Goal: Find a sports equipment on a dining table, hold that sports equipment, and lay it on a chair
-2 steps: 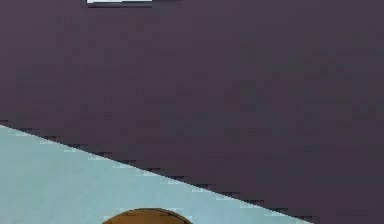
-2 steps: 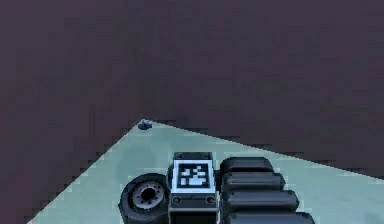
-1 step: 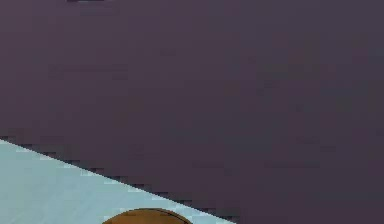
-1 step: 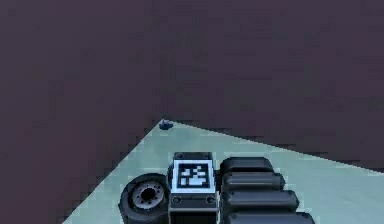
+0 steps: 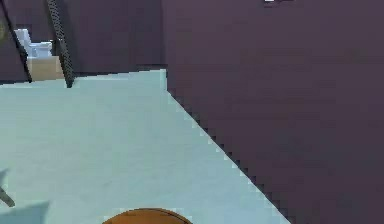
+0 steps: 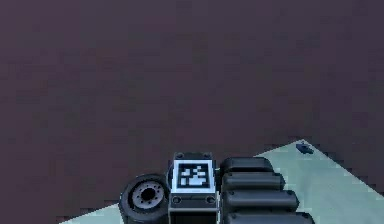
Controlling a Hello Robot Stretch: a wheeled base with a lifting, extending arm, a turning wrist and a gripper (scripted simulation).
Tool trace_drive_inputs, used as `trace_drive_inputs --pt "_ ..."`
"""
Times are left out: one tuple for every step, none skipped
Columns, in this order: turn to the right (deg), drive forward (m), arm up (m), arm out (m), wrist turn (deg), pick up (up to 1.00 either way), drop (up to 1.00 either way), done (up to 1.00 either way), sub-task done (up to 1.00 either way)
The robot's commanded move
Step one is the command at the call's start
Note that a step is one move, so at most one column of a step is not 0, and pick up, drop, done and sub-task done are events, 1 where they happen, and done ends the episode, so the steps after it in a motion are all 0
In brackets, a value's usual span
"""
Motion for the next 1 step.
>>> trace_drive_inputs --pt "-27.0 0.0 0.0 0.0 0.0 0.0 0.0 0.0 0.0"
